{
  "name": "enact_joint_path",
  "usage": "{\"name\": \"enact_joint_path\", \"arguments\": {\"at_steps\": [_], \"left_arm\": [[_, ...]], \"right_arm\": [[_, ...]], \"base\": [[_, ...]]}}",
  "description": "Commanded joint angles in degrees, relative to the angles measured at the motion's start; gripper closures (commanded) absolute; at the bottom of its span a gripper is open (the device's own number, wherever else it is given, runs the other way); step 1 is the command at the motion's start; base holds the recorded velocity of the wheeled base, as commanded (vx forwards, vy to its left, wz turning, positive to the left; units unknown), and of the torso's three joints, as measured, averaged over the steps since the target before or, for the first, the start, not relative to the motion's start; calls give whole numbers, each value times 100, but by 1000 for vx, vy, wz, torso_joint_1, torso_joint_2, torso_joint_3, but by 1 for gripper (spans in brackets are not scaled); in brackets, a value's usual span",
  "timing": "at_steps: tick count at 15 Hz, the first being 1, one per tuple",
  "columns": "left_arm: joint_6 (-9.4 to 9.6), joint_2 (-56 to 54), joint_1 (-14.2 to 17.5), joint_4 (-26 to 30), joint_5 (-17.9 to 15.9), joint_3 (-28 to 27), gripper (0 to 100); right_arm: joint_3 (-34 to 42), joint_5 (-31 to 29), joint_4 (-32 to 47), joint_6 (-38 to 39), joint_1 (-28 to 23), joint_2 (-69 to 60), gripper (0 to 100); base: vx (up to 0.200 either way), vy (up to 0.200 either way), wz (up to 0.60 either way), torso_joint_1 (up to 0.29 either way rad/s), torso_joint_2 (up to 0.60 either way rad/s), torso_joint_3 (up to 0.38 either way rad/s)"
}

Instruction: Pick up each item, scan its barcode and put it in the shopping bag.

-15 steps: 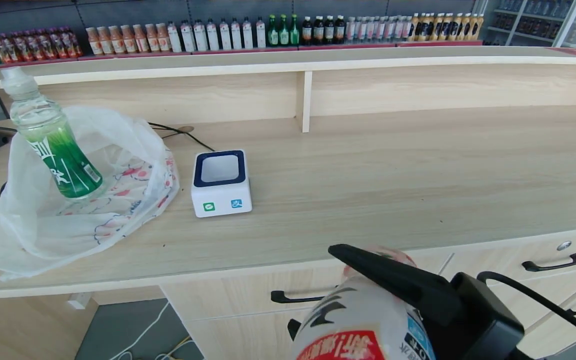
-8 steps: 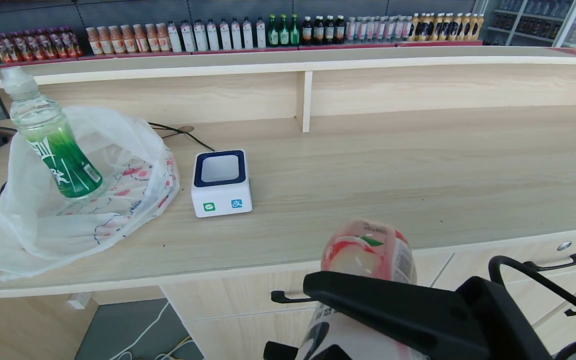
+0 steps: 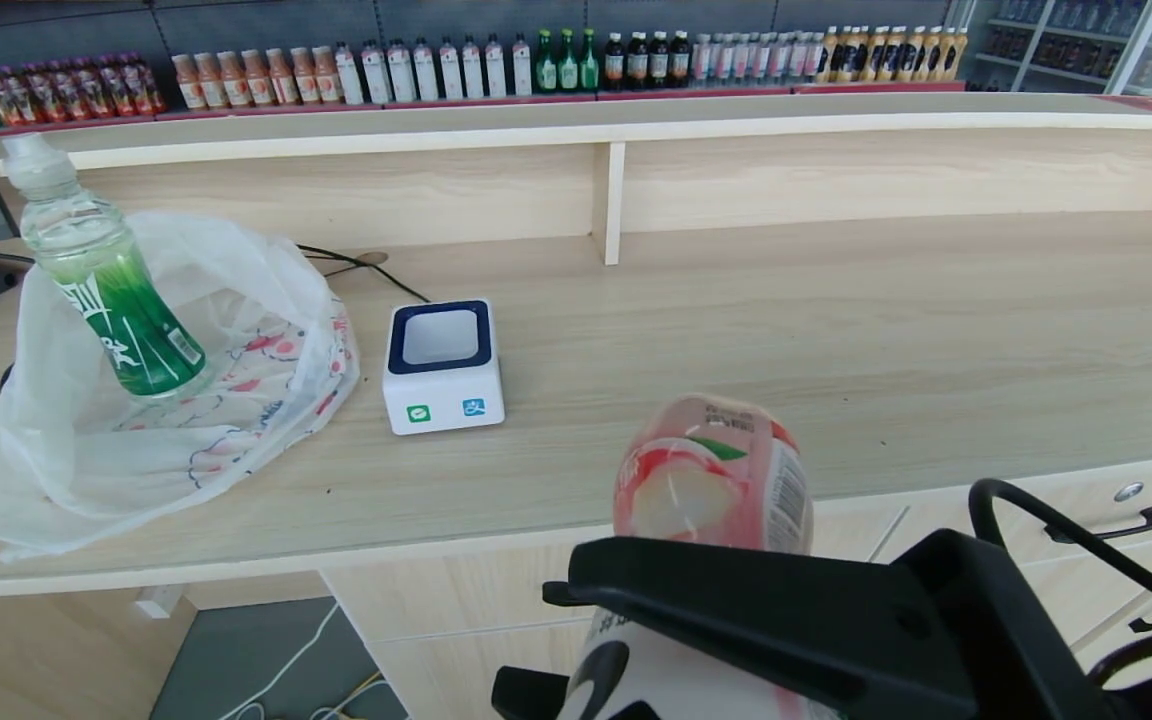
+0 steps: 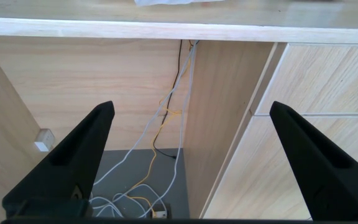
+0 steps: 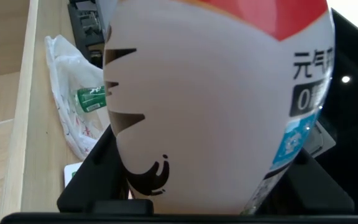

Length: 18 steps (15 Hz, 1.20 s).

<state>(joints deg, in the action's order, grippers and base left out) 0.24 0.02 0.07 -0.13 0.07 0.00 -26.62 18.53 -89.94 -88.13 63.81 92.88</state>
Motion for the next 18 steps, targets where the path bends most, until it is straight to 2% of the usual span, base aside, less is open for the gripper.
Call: {"name": "enact_joint_path", "arguments": {"at_steps": [1, 13, 18], "left_arm": [[2, -2, 1, -4, 1, 0, 0], [2, -2, 1, -4, 1, 0, 0], [2, -2, 1, -4, 1, 0, 0]], "right_arm": [[-62, 2, -6, -12, 0, 64, 100], [-106, 2, -6, -3, 0, 107, 100], [-115, -25, -6, 278, 9, 204, 100]], "base": [[0, 0, 0, 0, 0, 0], [0, 0, 0, 0, 0, 0], [0, 0, 0, 0, 0, 0]]}}
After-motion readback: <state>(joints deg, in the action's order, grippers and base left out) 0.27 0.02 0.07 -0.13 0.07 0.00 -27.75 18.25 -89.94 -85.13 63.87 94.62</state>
